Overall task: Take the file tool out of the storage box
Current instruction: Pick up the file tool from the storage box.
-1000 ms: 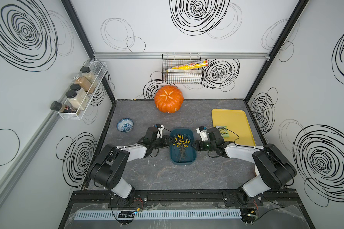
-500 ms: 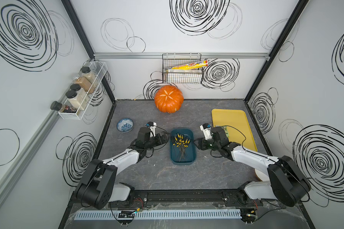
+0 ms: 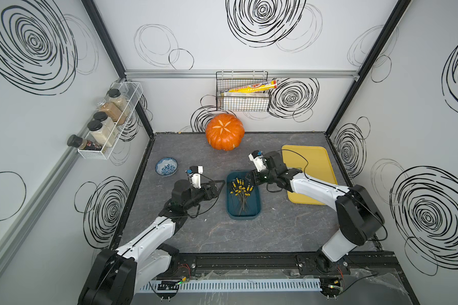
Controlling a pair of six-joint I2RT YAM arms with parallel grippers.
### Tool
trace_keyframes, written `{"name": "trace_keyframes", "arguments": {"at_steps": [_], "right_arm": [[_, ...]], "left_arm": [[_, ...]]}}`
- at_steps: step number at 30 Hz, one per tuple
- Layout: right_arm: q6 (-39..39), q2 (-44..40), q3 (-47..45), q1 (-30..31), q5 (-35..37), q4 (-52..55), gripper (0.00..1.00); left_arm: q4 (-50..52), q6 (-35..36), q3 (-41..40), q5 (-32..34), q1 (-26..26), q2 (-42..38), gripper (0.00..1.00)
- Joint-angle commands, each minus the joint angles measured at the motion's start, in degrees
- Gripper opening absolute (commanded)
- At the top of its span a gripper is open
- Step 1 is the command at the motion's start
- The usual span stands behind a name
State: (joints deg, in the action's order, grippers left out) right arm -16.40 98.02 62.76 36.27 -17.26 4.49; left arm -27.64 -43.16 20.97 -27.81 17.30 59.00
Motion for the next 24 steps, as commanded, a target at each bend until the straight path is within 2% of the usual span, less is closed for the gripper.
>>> {"name": "trace_keyframes", "arguments": {"at_steps": [1, 5, 9, 24], "right_arm": [[3.39, 5.61, 5.61, 2.47, 6.12, 8.17, 0.38], [3.63, 10.84, 9.68, 3.19, 6.73, 9.38, 0.37], [4.45, 12.87, 12.60, 4.55, 12.41, 11.68, 0.37], [4.56, 19.69, 17.59, 6.41, 16.33, 14.01, 0.36]], "left_arm": [[-3.10, -0.10, -0.52, -2.53, 0.26, -0.38, 0.91], [-3.15, -0.05, -0.60, -2.15, 0.46, -0.31, 0.92], [-2.34, 0.00, -0.06, -2.07, 0.59, 0.49, 0.92], [0.26, 1.30, 0.91, 0.17, 1.42, 0.58, 0.92]]}}
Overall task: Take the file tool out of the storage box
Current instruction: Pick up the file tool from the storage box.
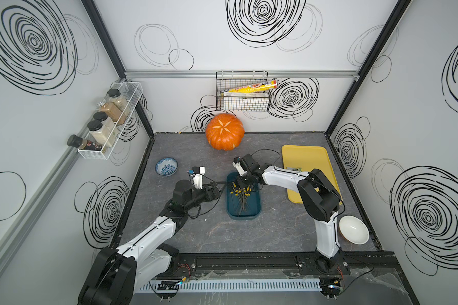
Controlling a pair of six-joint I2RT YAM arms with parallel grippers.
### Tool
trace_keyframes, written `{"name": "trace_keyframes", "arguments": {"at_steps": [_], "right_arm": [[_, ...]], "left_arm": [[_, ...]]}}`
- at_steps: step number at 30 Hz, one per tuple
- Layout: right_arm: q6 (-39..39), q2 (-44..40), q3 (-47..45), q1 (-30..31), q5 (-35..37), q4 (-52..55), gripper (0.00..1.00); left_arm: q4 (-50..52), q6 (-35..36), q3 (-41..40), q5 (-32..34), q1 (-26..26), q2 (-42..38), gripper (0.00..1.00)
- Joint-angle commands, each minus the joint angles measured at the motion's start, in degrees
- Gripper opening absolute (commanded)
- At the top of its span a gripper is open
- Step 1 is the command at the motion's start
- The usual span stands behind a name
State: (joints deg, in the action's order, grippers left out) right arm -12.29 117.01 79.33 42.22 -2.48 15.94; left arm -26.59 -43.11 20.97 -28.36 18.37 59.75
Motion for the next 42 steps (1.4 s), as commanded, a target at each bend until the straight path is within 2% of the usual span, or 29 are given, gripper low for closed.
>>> {"name": "trace_keyframes", "arguments": {"at_steps": [1, 4, 9, 13, 16, 22, 28, 31, 35, 38, 42], "right_arm": [[0.43, 0.67, 1.08, 0.62, 2.32, 2.68, 0.36], [0.10, 1.22, 1.35, 1.36, 5.01, 3.63, 0.37], [-0.42, 3.29, 2.43, 1.46, 5.46, 4.86, 0.36], [-0.79, 3.17, 2.63, 1.49, 5.63, 5.28, 0.26], [-1.63, 1.07, 1.54, 1.63, 3.93, 3.61, 0.20], [-2.55, -4.77, -0.08, 1.64, 1.12, 0.14, 0.17], [-3.13, -12.96, -2.87, 1.51, 1.18, -3.56, 0.17], [-3.70, -16.99, -5.09, 0.88, -1.70, -6.77, 0.16], [-5.12, -21.26, -8.14, -0.85, -10.06, -12.38, 0.16], [-7.08, -22.78, -10.71, -2.19, -14.00, -18.11, 0.15], [-7.90, -24.12, -11.83, -3.79, -19.09, -20.68, 0.14]], "left_arm": [[-0.75, 1.28, 0.87, 0.78, 0.34, -0.24, 0.92], [-0.51, 1.36, 1.00, 0.94, 0.35, -0.24, 0.92], [-0.16, 1.62, 1.09, 1.27, 0.35, -0.16, 0.93], [0.22, 1.75, 1.19, 1.54, 0.35, -0.16, 0.93], [0.20, 1.80, 1.26, 1.63, 0.35, -0.24, 0.93], [0.22, 1.69, 1.27, 1.29, 0.35, -0.16, 0.93], [-1.09, 1.05, 0.85, 0.02, 0.40, -0.42, 0.91], [-3.81, 0.30, 0.64, -2.93, 0.95, -0.14, 0.82], [-4.15, 1.21, 1.77, -3.16, 4.35, -0.24, 0.78], [-2.99, 2.40, 2.60, -1.44, 6.44, -0.12, 0.78], [-4.52, 2.68, 3.02, -2.45, 7.91, 2.47, 0.76]]}}
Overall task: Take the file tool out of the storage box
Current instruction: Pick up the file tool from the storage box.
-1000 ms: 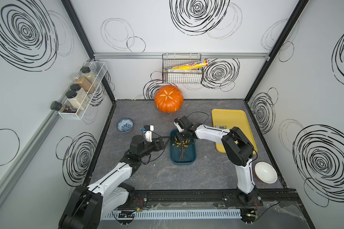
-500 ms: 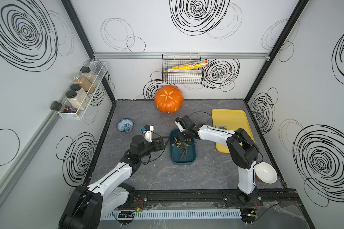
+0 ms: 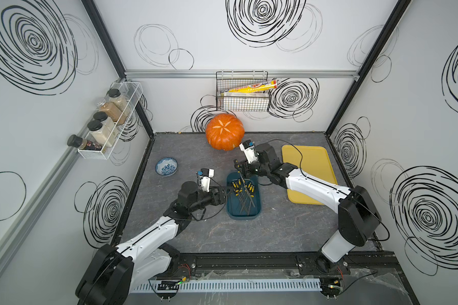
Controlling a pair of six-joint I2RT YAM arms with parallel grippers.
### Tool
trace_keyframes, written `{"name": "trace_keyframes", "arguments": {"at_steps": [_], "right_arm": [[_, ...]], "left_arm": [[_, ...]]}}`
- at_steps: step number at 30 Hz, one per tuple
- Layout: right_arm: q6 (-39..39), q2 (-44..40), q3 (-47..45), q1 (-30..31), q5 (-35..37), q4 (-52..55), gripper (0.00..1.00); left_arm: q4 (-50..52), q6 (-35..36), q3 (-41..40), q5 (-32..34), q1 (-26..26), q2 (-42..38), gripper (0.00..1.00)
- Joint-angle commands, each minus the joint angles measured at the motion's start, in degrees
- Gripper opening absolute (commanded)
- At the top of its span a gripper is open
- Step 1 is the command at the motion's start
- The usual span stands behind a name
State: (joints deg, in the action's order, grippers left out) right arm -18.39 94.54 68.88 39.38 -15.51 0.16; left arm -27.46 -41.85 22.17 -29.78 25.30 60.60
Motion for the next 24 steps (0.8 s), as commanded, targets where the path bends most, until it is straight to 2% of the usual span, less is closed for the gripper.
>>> {"name": "trace_keyframes", "arguments": {"at_steps": [1, 4, 8, 10, 14, 19, 21, 24], "right_arm": [[-3.01, -2.87, -2.98, -1.15, -7.63, -7.17, 0.14], [-7.89, -6.42, -9.13, -1.30, -11.50, -16.87, 0.14], [-12.32, -8.61, -13.01, -1.32, -14.99, -23.48, 0.13], [-15.67, -9.15, -15.35, -1.34, -17.36, -28.55, 0.12], [-20.53, -9.74, -18.17, -1.37, -20.90, -36.39, 0.12], [-21.66, -10.75, -20.05, -1.34, -21.11, -38.43, 0.11], [-22.12, -11.04, -20.62, -1.36, -21.15, -39.54, 0.11], [-22.24, -11.24, -20.96, -1.40, -21.06, -40.14, 0.11]], "left_arm": [[-4.64, 1.42, 2.07, -1.91, 1.72, 2.67, 0.75], [-7.24, 1.85, 2.97, -2.55, 4.69, 4.89, 0.73], [-5.37, 4.94, 4.10, 1.72, 8.97, 4.11, 0.73], [-4.37, 5.24, 4.34, 3.53, 9.67, 4.32, 0.75], [-3.15, 5.59, 6.32, 1.25, 9.68, 8.52, 0.70], [-4.53, 4.92, 5.98, 1.06, 9.77, 9.53, 0.57], [-4.47, 5.11, 6.00, 1.08, 9.77, 9.45, 0.38], [-4.86, 4.93, 6.03, 0.64, 9.84, 9.88, 0.33]]}}
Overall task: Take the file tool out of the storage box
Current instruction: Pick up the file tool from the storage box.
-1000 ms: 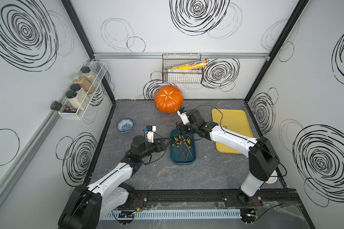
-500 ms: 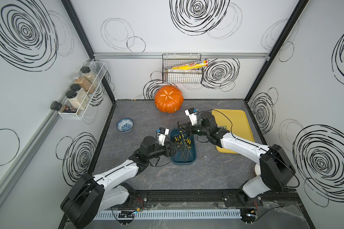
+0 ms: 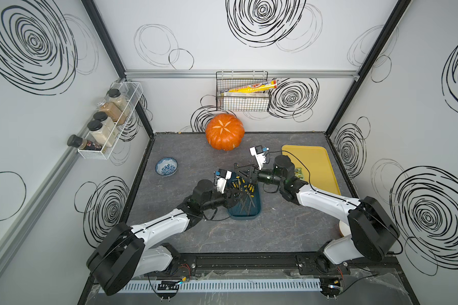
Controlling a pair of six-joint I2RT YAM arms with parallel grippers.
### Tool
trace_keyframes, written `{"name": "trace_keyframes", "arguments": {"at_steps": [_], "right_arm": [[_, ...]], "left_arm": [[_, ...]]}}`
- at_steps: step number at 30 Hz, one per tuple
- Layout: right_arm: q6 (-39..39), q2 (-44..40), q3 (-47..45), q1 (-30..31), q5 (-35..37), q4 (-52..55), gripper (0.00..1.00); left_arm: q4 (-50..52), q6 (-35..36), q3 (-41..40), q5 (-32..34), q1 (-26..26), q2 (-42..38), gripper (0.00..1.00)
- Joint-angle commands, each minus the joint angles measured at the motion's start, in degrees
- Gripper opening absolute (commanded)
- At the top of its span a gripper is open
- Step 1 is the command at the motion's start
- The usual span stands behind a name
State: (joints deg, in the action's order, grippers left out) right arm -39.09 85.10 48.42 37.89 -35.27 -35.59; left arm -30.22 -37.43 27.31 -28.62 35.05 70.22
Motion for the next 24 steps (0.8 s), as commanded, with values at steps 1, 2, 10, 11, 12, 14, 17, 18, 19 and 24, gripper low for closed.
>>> {"name": "trace_keyframes", "arguments": {"at_steps": [1, 2, 10, 11, 12, 14, 17, 18, 19, 24], "right_arm": [[-1.61, -1.83, -0.55, 0.05, -1.30, -4.39, 0.11], [-1.58, -1.86, -0.68, 0.08, -1.19, -4.47, 0.11], [-2.60, -0.70, -1.73, 0.16, -0.81, -6.02, 0.13], [-2.85, -0.49, -1.99, 0.13, -0.90, -6.44, 0.14], [-3.16, -0.25, -2.17, 0.14, -0.94, -6.88, 0.15], [-3.60, 0.06, -2.65, 0.10, -0.96, -7.42, 0.22], [-3.58, 0.15, -2.89, 0.14, -1.25, -7.53, 0.45], [-3.25, -0.15, -2.96, 0.09, -1.22, -7.09, 0.59], [-2.35, -0.79, -2.98, 0.08, -0.74, -5.77, 0.67], [7.08, -7.75, -2.53, -0.10, 8.19, 9.05, 0.81]], "left_arm": [[-2.08, 0.47, 0.86, -0.56, 0.06, 0.26, 0.33], [-2.08, 0.46, 0.77, -0.41, 0.11, 0.15, 0.32], [-0.95, 0.86, 0.91, 0.56, 0.06, -0.61, 0.09], [-0.64, 0.94, 0.99, 0.71, 0.06, -0.61, 0.05], [-0.63, 1.00, 0.99, 0.72, 0.05, -0.71, 0.00], [-0.40, 1.11, 1.03, 1.00, 0.06, -0.94, 0.00], [0.75, 1.46, 1.16, 2.02, 0.02, -1.13, 0.00], [1.59, 1.67, 1.40, 2.44, 0.02, -1.13, 0.00], [2.99, 2.06, 1.79, 3.11, -0.05, -1.19, 0.00], [17.97, 5.37, 7.04, 10.22, -0.93, -2.23, 0.00]]}}
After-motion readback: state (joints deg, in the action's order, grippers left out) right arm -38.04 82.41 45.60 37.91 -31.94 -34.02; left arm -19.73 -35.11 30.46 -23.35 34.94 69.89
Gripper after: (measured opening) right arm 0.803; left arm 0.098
